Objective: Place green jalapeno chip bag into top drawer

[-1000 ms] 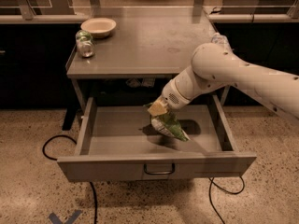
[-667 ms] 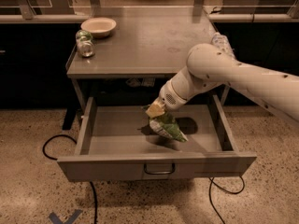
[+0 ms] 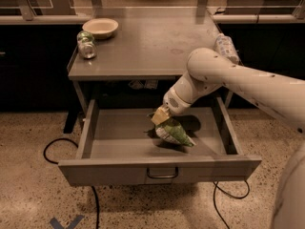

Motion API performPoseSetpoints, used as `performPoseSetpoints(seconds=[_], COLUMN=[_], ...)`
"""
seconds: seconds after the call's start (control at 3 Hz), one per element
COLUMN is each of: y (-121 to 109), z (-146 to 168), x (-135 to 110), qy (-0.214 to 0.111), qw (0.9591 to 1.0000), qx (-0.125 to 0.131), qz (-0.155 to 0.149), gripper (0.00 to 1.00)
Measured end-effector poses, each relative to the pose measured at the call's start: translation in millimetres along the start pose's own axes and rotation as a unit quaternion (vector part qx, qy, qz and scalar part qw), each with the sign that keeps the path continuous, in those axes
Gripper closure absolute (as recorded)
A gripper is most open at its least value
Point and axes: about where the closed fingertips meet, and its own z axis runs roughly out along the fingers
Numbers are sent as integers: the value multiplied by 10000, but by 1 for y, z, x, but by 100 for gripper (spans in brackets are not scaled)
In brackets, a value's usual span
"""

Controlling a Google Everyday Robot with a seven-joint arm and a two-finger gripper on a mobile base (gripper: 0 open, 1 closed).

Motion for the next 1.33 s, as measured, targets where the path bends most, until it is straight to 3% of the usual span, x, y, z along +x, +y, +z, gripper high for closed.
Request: performPoseSetpoints(seconds=[0.33, 1.33], y=[0, 0], z=[0, 0], x=[0, 0], qy=[0, 1], qw=[10000, 10000], qx=[0, -1], qz=[0, -1], gripper=[82, 11])
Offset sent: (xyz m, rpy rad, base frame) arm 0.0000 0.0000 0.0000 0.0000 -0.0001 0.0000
